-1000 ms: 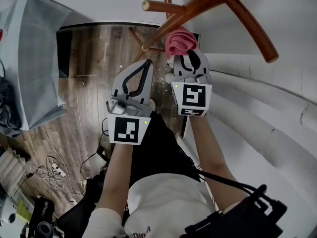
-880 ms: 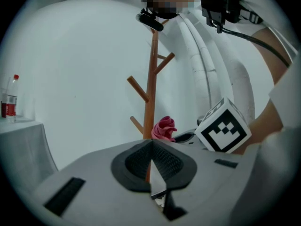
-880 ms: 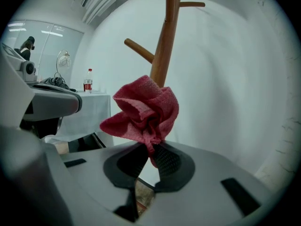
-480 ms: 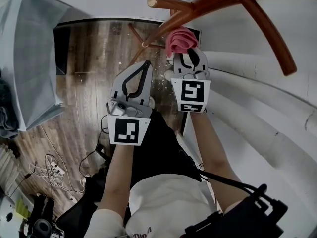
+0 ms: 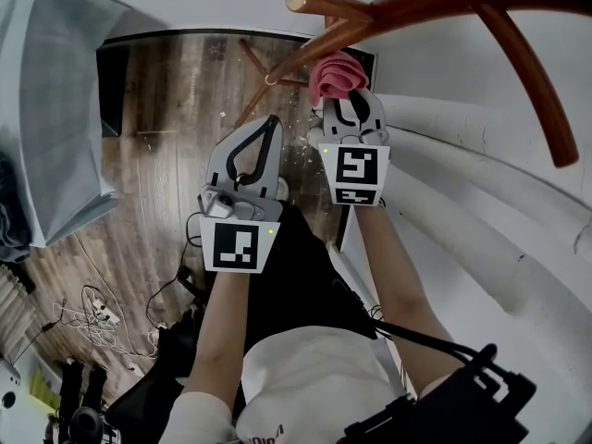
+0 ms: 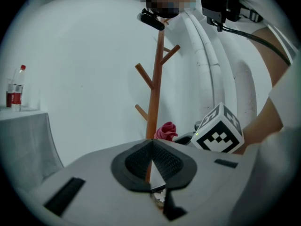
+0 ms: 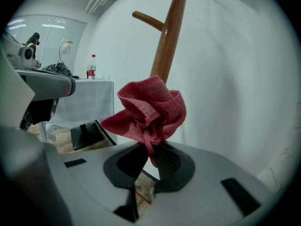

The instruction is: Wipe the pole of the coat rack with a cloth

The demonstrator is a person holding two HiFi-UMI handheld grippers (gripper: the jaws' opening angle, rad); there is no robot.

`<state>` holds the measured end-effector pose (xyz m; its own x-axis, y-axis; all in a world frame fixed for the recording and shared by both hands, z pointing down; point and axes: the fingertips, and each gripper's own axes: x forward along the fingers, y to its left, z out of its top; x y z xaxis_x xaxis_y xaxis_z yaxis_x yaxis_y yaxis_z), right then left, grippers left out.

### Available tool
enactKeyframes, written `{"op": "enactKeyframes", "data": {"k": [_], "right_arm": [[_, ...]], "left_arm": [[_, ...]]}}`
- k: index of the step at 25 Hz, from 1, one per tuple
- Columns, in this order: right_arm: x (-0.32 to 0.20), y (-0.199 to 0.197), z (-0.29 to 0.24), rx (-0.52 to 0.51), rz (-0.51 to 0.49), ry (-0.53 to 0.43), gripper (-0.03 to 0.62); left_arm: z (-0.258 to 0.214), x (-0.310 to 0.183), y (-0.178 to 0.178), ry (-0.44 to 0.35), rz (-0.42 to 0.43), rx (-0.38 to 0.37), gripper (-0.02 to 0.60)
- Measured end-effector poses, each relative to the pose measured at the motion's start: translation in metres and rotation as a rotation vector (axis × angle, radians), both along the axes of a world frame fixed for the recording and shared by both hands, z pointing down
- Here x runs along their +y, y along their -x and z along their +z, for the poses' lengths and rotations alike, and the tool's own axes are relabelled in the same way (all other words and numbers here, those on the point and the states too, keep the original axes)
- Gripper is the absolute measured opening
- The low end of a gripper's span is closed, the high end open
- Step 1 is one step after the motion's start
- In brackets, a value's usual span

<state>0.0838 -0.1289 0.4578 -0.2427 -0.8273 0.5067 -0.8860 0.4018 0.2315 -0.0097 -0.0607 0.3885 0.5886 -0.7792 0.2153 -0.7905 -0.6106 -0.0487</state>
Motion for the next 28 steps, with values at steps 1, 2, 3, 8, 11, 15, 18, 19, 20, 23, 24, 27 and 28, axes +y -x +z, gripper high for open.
{"op": "enactKeyframes", "data": {"k": [1,2,3,8,11,15,18,19,20,23,24,27,28], "right_arm": [[0.000,-0.001,0.003,0.006,0.001,0.005,0.048],[0.000,-0.002,0.006,0.011,0.002,0.011,0.048],[0.001,-0.002,0.010,0.015,0.002,0.016,0.048],[0.001,-0.003,0.021,0.020,0.000,0.035,0.048],[0.000,-0.004,0.028,0.025,-0.001,0.045,0.048],[0.001,-0.005,0.036,0.032,-0.002,0.056,0.048],[0.000,-0.005,0.044,0.045,-0.004,0.067,0.048],[0.000,-0.005,0.046,0.049,-0.007,0.073,0.048],[0.000,-0.003,0.048,0.052,-0.009,0.077,0.048],[0.000,-0.001,0.055,0.056,-0.019,0.091,0.048],[0.001,0.000,0.058,0.058,-0.022,0.096,0.048],[0.001,0.000,0.065,0.067,-0.024,0.110,0.048],[0.001,-0.001,0.067,0.071,-0.023,0.113,0.048]], "left_arm": [[0.001,0.000,0.000,0.002,-0.001,-0.001,0.014],[0.003,0.000,0.000,0.005,-0.003,-0.002,0.014],[0.004,0.001,0.000,0.009,-0.005,-0.003,0.014],[0.010,0.001,0.002,0.018,-0.012,-0.006,0.014],[0.014,0.000,0.002,0.022,-0.015,-0.005,0.014],[0.021,0.001,0.005,0.033,-0.022,-0.016,0.014],[0.026,0.001,0.009,0.040,-0.026,-0.022,0.014],[0.027,0.000,0.011,0.043,-0.028,-0.022,0.014],[0.028,0.000,0.013,0.044,-0.031,-0.023,0.014],[0.033,0.000,0.017,0.049,-0.031,-0.042,0.014],[0.035,0.000,0.019,0.052,-0.032,-0.045,0.014],[0.038,-0.001,0.022,0.060,-0.050,-0.030,0.014],[0.039,-0.002,0.023,0.064,-0.054,-0.026,0.014]]}}
